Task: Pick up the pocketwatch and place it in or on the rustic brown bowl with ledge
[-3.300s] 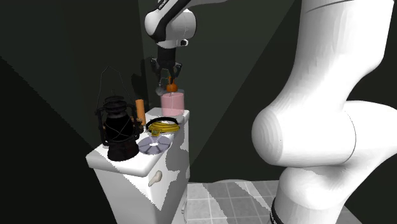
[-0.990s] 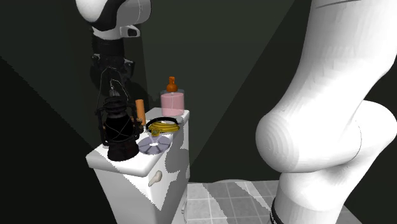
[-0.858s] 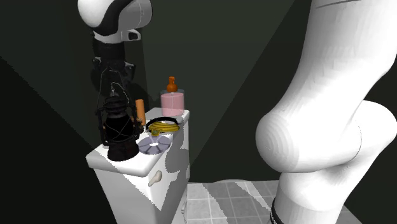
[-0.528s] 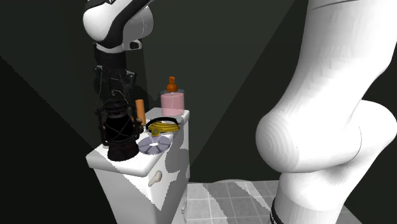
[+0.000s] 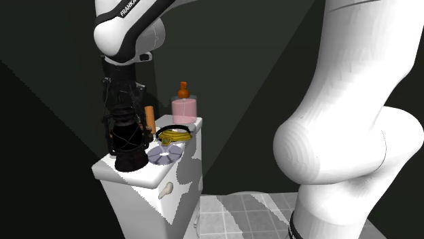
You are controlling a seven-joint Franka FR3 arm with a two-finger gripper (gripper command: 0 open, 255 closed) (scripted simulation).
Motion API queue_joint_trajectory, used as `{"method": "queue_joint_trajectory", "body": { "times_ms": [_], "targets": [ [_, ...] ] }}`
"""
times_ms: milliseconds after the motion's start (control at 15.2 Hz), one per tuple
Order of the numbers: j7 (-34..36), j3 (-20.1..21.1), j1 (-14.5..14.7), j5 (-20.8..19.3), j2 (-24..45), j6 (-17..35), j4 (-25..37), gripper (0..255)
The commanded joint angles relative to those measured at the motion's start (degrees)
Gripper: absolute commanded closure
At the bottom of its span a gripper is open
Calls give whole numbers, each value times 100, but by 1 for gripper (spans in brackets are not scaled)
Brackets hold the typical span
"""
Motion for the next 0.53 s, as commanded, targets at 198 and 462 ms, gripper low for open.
{"method": "queue_joint_trajectory", "body": {
  "times_ms": [198,462],
  "targets": [
    [3,0,1,-3,1,4,-3,0],
    [3,0,0,-3,1,4,-3,0]
  ]
}}
